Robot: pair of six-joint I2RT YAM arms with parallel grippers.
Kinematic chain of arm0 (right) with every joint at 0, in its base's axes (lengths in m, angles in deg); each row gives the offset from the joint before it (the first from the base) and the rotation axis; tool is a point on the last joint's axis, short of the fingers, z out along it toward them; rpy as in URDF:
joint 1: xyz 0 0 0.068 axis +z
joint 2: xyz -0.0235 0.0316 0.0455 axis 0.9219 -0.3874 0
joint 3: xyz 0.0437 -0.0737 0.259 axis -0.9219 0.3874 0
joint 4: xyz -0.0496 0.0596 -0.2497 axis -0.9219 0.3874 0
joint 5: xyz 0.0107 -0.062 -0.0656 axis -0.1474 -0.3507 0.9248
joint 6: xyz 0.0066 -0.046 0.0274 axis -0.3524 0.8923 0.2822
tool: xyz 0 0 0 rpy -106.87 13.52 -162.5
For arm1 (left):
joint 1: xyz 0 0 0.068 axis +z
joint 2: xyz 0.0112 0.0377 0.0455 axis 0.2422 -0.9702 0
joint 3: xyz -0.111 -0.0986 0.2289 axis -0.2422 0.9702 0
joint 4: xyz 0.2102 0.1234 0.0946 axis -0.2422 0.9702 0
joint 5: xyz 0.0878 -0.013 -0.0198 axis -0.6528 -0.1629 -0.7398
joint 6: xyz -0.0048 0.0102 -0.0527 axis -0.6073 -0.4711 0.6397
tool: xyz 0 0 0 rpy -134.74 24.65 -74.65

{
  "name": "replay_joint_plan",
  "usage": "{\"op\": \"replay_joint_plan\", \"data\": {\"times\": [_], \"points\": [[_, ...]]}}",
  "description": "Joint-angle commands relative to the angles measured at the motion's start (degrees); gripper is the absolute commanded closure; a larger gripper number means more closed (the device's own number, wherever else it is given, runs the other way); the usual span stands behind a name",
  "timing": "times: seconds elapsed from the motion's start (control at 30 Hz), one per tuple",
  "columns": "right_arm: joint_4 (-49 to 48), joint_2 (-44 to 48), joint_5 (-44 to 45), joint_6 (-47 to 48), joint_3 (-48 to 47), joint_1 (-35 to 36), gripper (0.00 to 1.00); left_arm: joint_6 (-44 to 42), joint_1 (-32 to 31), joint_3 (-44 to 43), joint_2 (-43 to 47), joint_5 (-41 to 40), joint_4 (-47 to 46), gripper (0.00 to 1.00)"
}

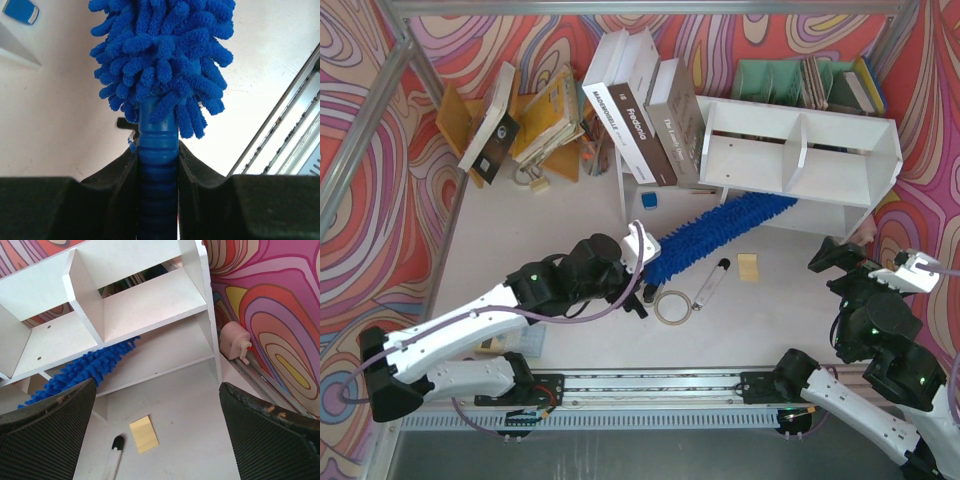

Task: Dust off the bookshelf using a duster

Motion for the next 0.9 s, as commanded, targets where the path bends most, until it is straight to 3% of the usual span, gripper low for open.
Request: {"op": "replay_joint_plan", "data": {"times": [0.0,0.17,0.5,0.87], "points": [[-1.8,0.9,1.4,0.6,0.4,0.6,0.01,4.6,0.4,-0.9,2.1,-3.1,3.0,1.00],[-1.7,0.9,1.5,0.7,0.4,0.5,0.01,8.9,-0.9,-1.8,-1.2,-5.3,3.7,1.00],[-1.5,0.8,1.3,0.4,0.4,0.5,0.01,14.7,-8.9,-5.3,-11.5,-11.7,-6.8,1.00],[-1.3,1.1,1.3,0.1,0.4,0.5,0.01,20.5,-12.5,-13.0,-25.8,-14.5,-14.3,1.00]]}}
